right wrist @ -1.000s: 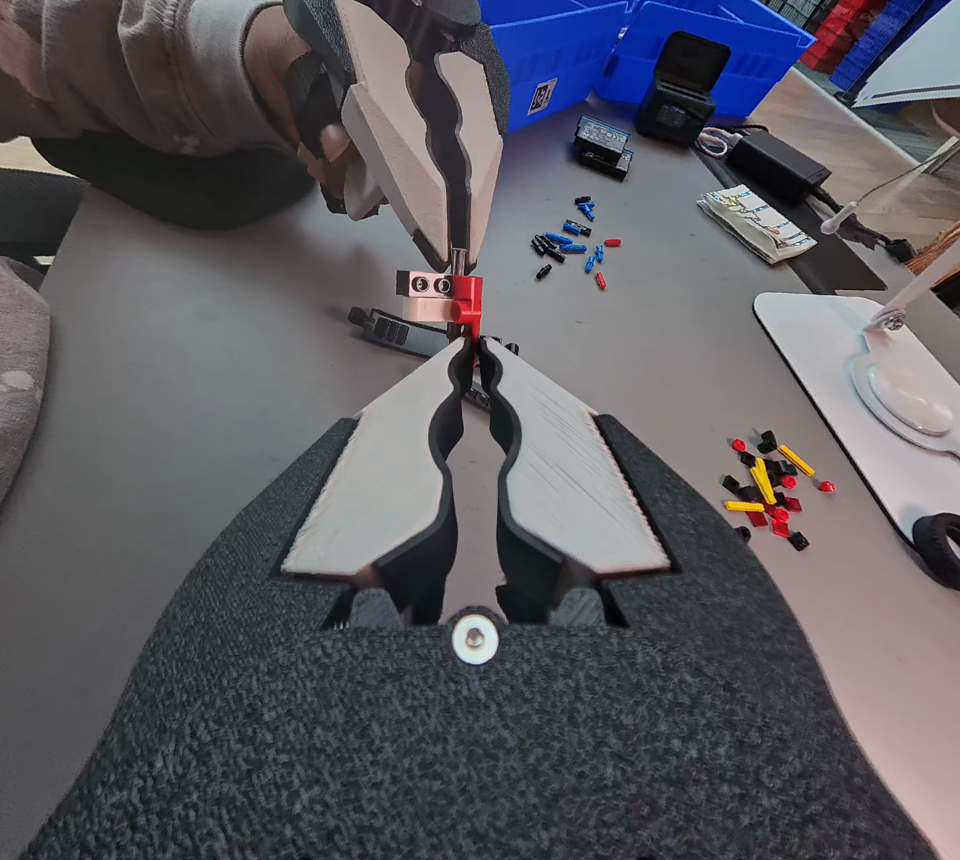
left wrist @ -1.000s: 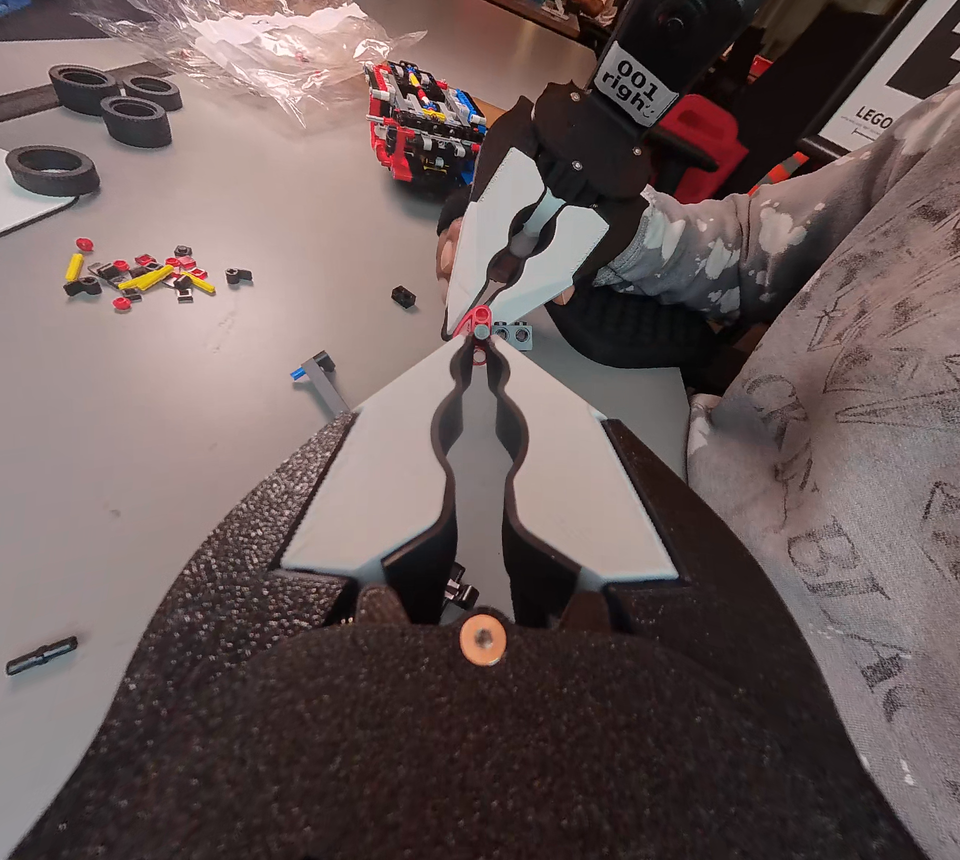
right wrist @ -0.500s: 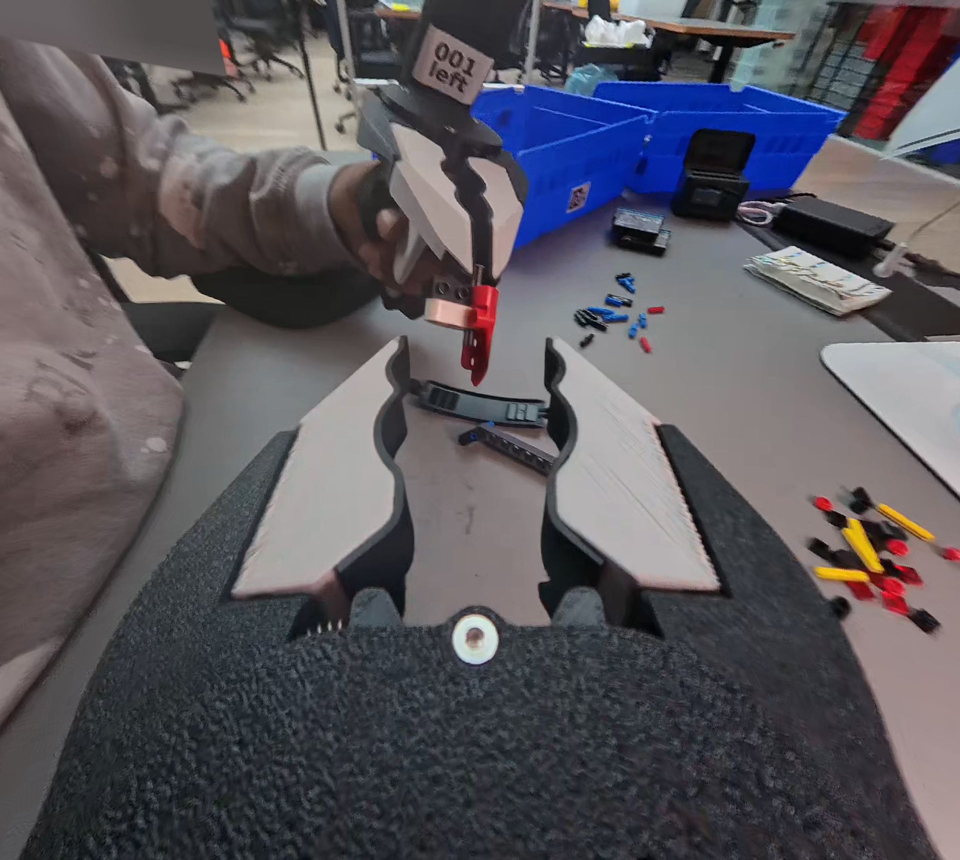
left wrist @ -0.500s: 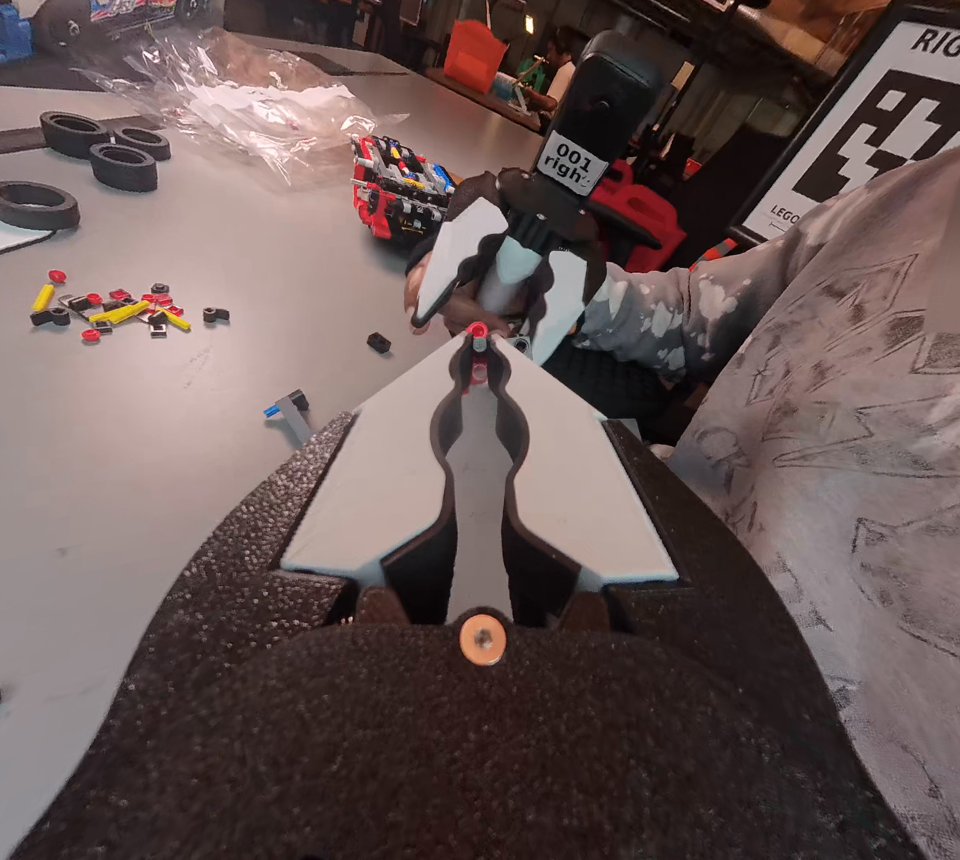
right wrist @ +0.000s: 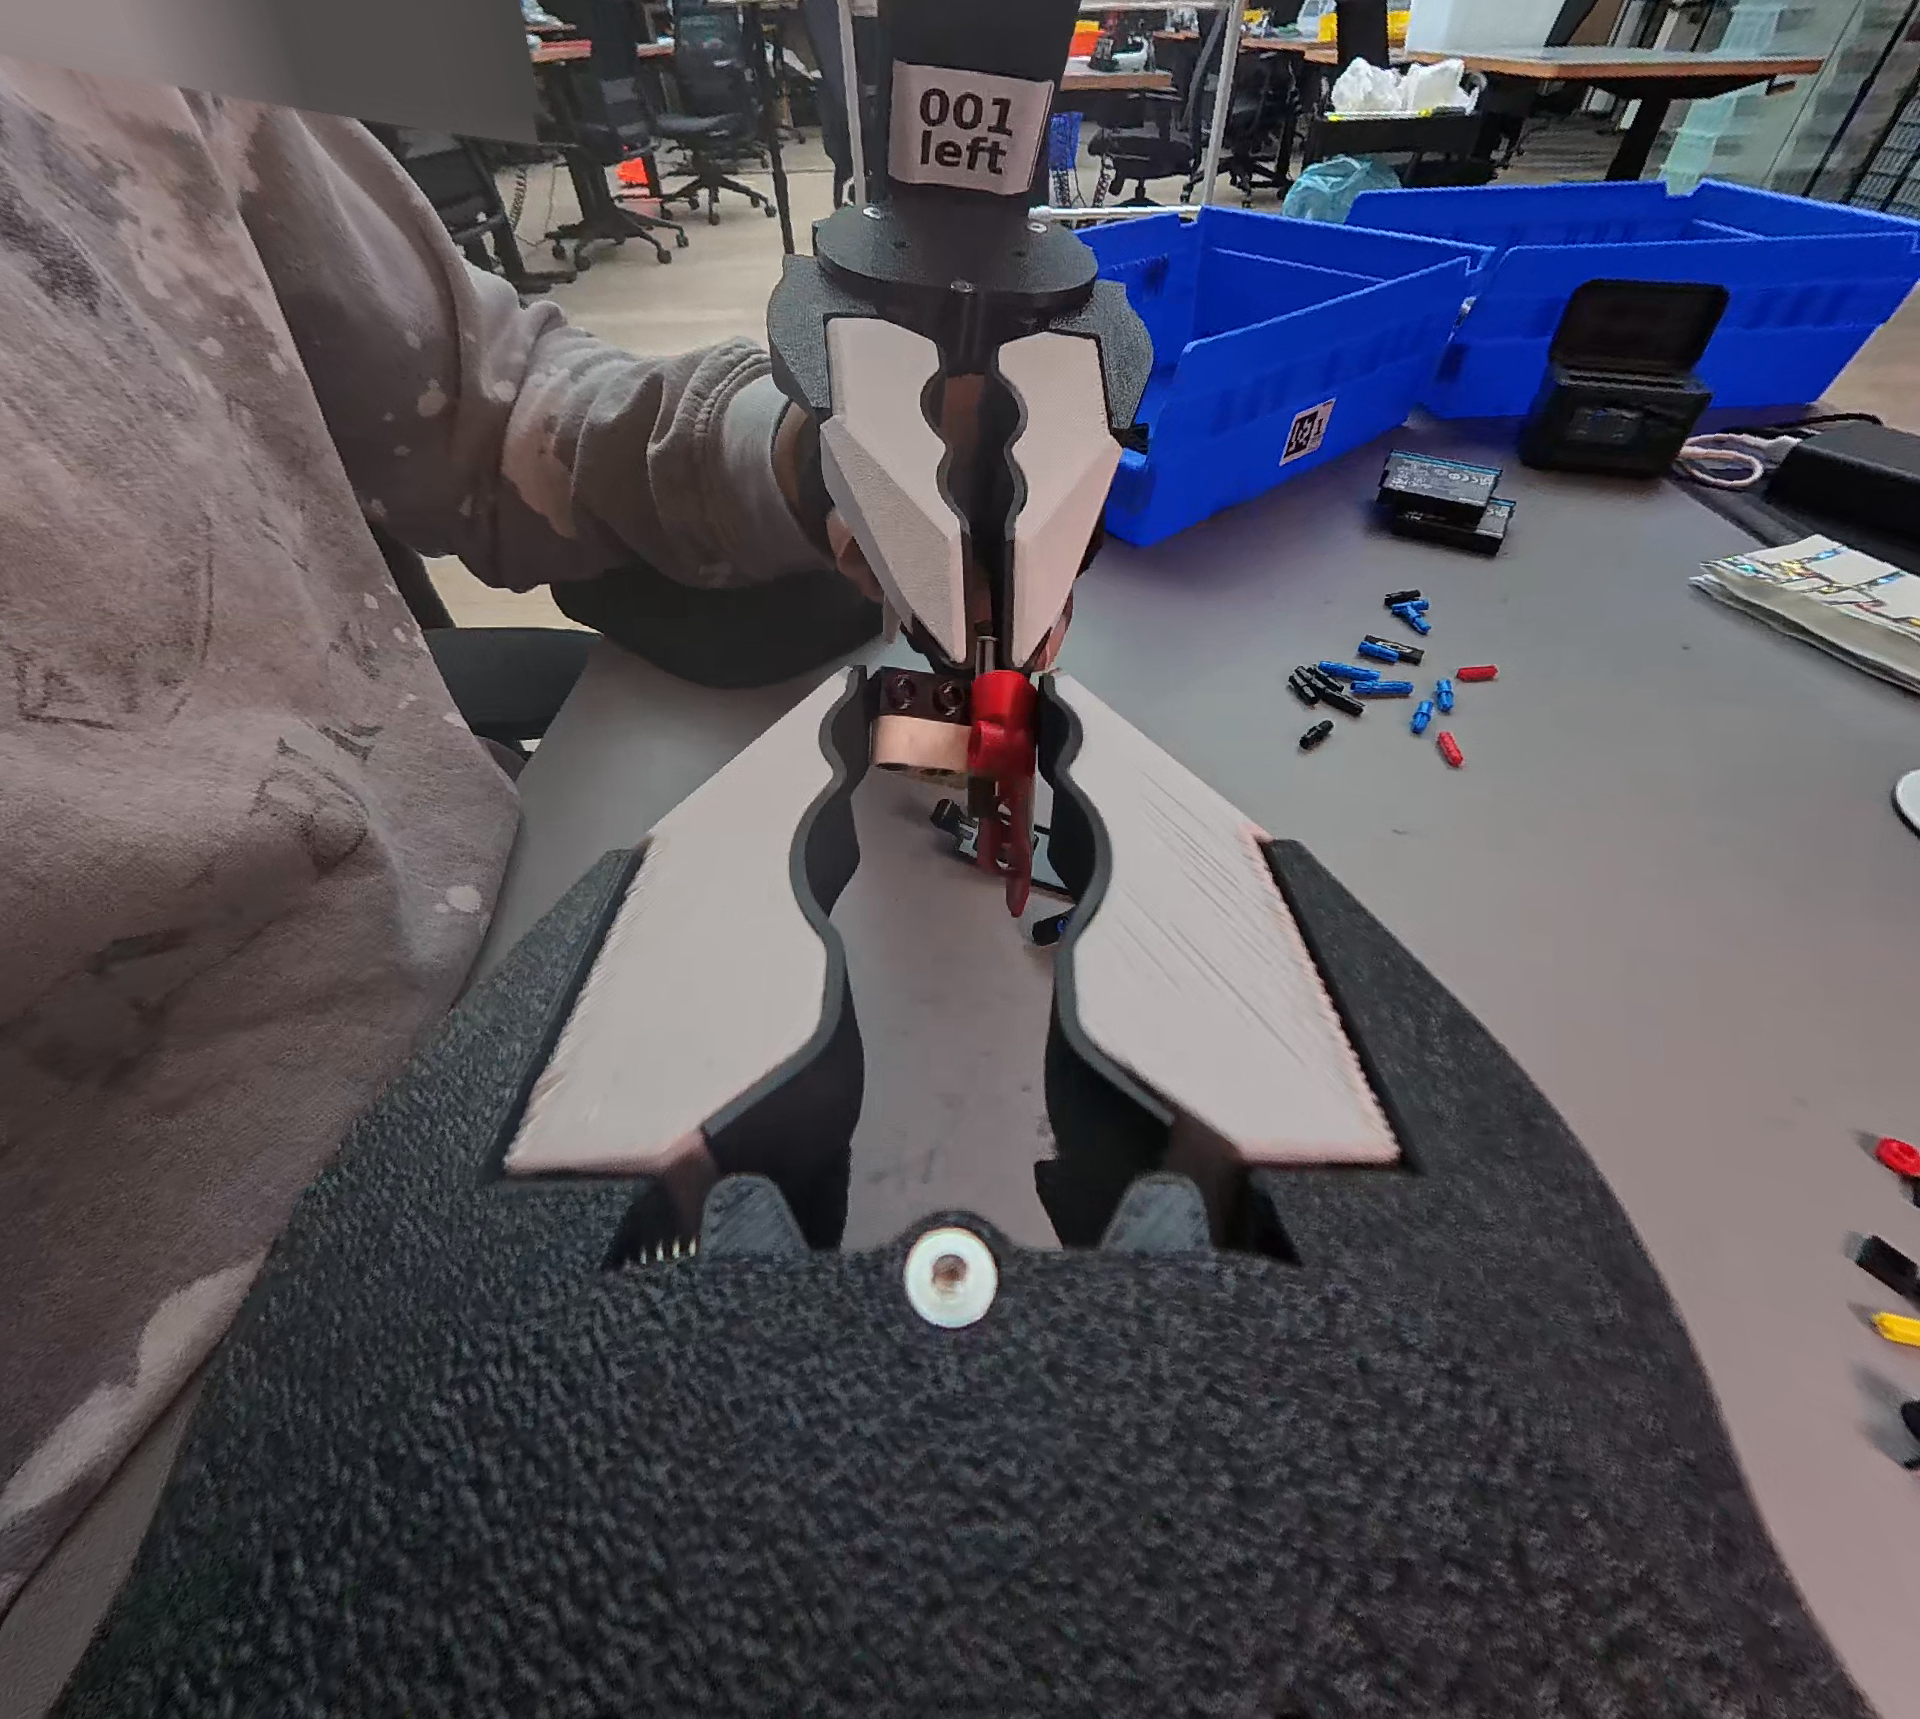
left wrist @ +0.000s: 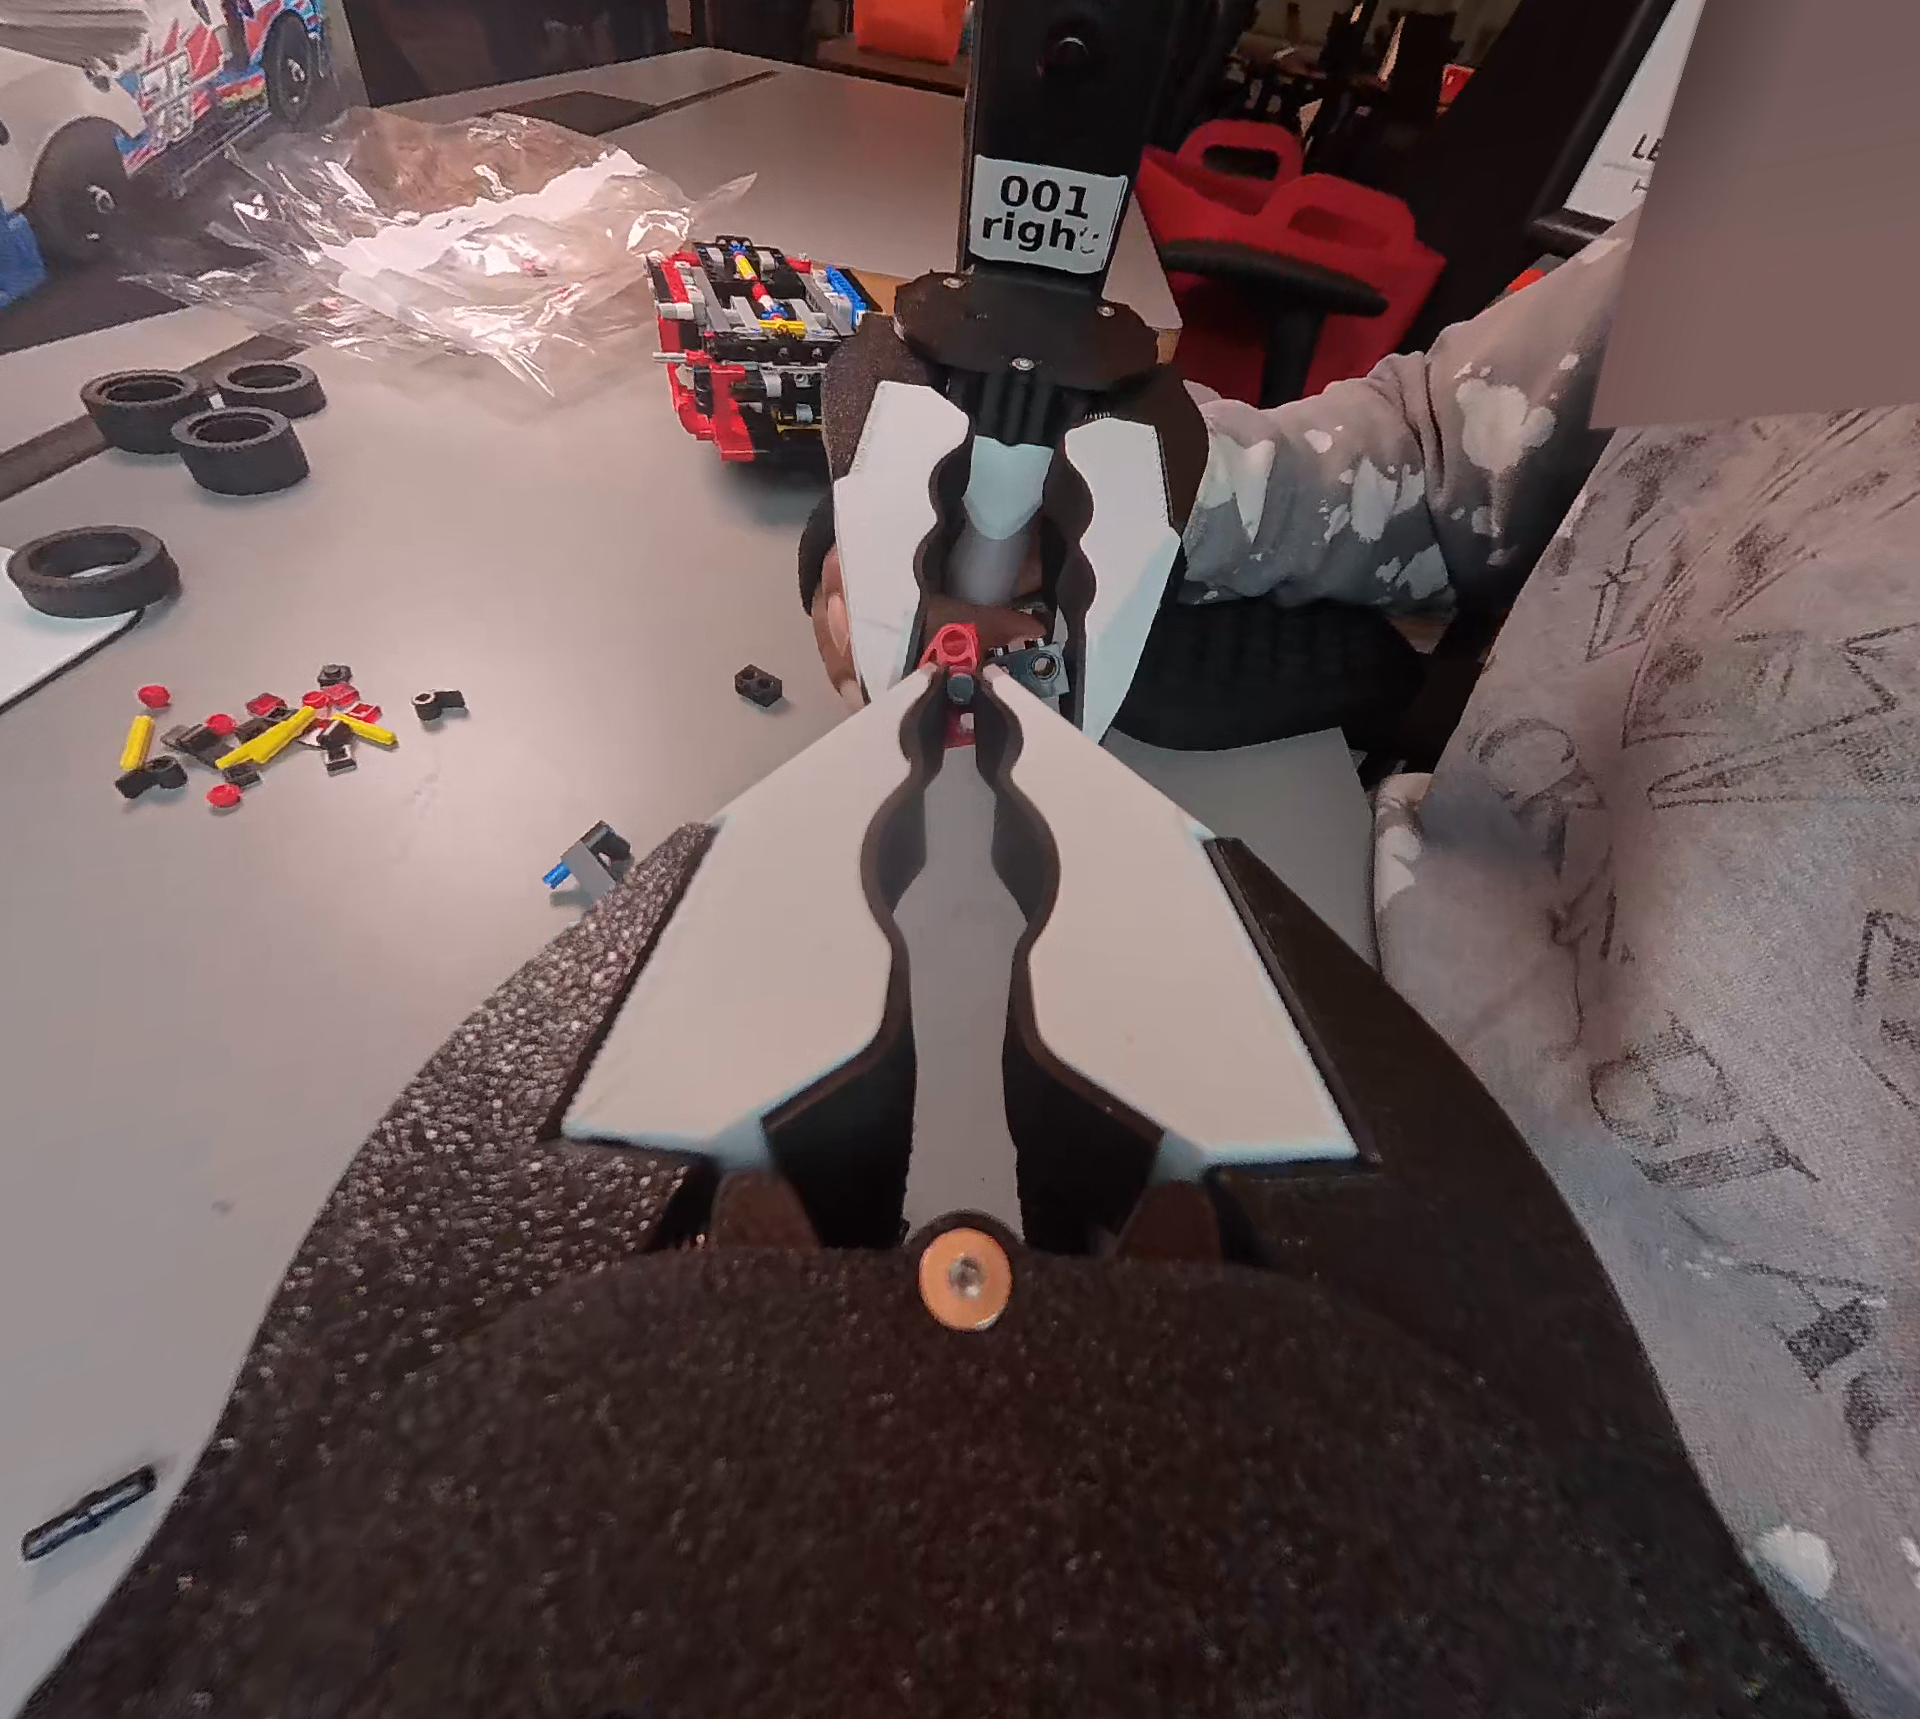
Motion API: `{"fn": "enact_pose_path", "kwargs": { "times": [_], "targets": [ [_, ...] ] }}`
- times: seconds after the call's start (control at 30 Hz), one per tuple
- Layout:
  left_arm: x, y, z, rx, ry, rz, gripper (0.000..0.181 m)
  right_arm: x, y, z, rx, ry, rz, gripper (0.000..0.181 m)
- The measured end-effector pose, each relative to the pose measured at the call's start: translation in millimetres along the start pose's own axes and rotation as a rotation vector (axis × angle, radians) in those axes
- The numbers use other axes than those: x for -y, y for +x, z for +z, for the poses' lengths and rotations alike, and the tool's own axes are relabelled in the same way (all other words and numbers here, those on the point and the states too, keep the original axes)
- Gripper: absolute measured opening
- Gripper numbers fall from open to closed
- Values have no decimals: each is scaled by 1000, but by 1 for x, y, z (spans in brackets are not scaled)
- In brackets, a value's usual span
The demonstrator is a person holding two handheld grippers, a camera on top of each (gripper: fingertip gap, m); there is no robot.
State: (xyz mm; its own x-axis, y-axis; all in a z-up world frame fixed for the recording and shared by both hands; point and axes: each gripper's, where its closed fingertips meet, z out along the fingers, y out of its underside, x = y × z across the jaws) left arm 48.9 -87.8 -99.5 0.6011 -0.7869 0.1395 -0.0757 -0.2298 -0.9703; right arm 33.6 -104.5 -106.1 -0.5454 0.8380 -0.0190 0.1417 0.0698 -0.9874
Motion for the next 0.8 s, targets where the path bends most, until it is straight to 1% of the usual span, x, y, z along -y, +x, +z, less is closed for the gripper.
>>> {"fn": "enact_pose_path", "kwargs": {
  "times": [0.13,0.27,0.33,0.37,0.4,0.47,0.53,0.57,0.63,0.73,0.8],
  "targets": [
    [-3,-1,-1,19,-32,34,2,-2,1,1,2,-4,-3,32],
    [1,-3,-3,37,-43,59,2,2,3,-1,-12,9,-12,32],
    [8,-7,-10,59,-22,62,3,1,9,-7,-36,7,-14,31],
    [20,-13,-24,85,38,53,3,-8,19,-15,-76,-33,-22,30],
    [36,-22,-45,115,111,32,2,-18,30,-25,-118,-62,-25,31],
    [53,-40,-84,203,190,24,2,-20,39,-38,-138,-34,22,30],
    [64,-56,-115,332,235,36,2,-18,39,-36,-147,-26,18,31],
    [67,-68,-131,428,235,39,2,-17,38,-33,-146,-31,3,31],
    [62,-101,-172,690,176,30,3,-17,36,-28,-140,-41,-16,31],
    [34,-144,-250,1094,18,-50,3,-22,34,-23,-144,-70,-42,31],
    [4,-157,-297,1296,-116,-159,3,-26,34,-21,-148,-88,-57,31]
  ]
}}
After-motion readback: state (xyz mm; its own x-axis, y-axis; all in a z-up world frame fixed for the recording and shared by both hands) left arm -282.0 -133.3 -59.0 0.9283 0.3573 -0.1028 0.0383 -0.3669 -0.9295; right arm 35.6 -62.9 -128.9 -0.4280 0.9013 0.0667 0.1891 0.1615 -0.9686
